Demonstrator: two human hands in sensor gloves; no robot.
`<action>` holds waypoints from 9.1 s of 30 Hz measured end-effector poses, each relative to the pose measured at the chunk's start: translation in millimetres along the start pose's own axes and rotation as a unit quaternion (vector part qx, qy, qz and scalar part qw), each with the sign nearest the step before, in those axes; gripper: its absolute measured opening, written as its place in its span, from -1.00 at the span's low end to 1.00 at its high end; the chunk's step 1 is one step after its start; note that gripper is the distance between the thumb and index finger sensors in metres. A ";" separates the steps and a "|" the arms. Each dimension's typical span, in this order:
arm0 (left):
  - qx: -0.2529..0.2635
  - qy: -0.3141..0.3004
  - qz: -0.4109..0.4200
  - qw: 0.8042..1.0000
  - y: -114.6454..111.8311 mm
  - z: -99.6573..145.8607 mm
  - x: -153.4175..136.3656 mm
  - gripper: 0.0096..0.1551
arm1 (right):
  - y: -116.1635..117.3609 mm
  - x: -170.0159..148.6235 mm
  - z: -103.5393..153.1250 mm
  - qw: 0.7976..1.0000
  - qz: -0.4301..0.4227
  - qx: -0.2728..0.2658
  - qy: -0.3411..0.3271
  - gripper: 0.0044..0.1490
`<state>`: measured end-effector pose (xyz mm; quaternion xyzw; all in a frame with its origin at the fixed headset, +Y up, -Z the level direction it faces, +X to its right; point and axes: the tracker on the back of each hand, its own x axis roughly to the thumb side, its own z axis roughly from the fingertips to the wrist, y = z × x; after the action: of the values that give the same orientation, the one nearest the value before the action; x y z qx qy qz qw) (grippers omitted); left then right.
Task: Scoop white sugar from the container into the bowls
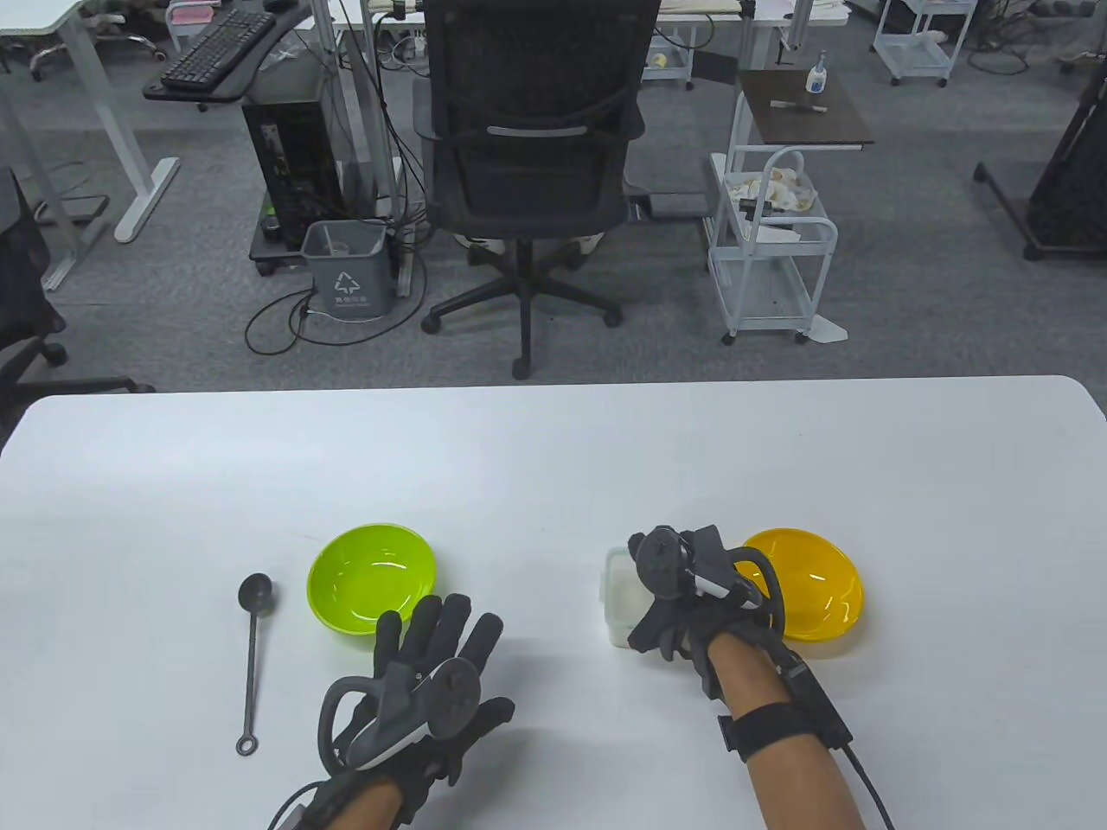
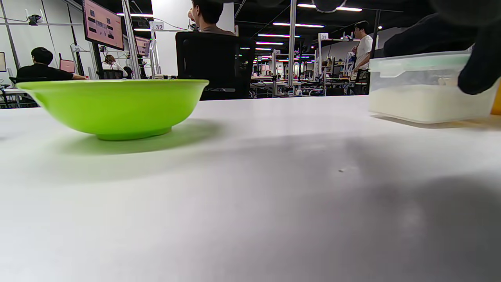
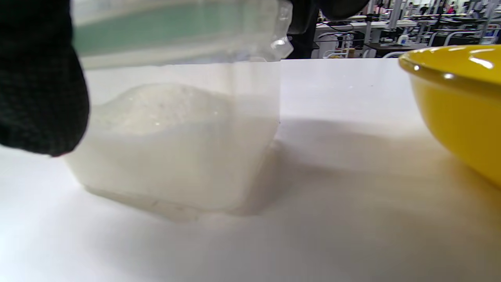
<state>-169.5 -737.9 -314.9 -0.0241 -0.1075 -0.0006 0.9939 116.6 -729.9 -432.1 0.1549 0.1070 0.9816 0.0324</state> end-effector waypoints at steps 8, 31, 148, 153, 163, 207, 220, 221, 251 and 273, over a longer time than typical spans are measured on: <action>-0.003 0.002 -0.001 1.000 -0.1 0.4 -1.0 0.08 | -1.6 30.8 40.6 0.998 -0.026 -0.013 -0.050 0.46; -0.015 0.000 -0.007 1.000 -1.8 0.6 2.6 0.08 | 46.3 62.9 71.2 0.994 -0.039 -0.011 -0.099 0.44; -0.181 -0.093 0.048 0.978 -0.6 -36.6 101.8 0.25 | 27.0 -49.5 140.1 0.974 0.064 -0.207 0.064 0.11; -0.179 -0.093 0.066 0.977 -0.8 -38.3 100.5 0.26 | 27.6 -48.4 139.3 0.975 0.061 -0.205 0.062 0.11; -0.161 -0.090 0.092 0.979 0.0 -41.0 99.3 0.29 | 28.2 -48.3 139.3 0.973 0.057 -0.216 0.061 0.11; -0.155 -0.003 0.074 0.985 -26.8 -11.2 -18.9 0.24 | 27.8 -45.7 143.7 0.972 0.056 -0.218 0.061 0.11; -0.196 0.016 0.063 0.978 -46.7 -14.4 -27.6 0.17 | 28.7 -44.6 143.5 0.974 0.054 -0.212 0.061 0.11; -0.196 0.016 0.066 0.978 -46.7 -14.6 -27.4 0.18 | 28.6 -44.7 143.6 0.974 0.054 -0.212 0.061 0.11; -0.025 0.207 0.151 0.966 40.1 5.0 -136.0 0.10 | 28.1 -42.3 144.4 0.973 0.057 -0.216 0.055 0.10; -0.099 0.447 -0.021 0.889 -24.8 -0.9 -198.8 -0.16 | 27.9 -42.0 144.9 0.973 0.059 -0.213 0.058 0.10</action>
<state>-363.6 -763.5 -357.1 -0.1172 0.3484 -0.0429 0.9290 200.7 -732.2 -303.8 0.0930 -0.1125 0.9893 0.0007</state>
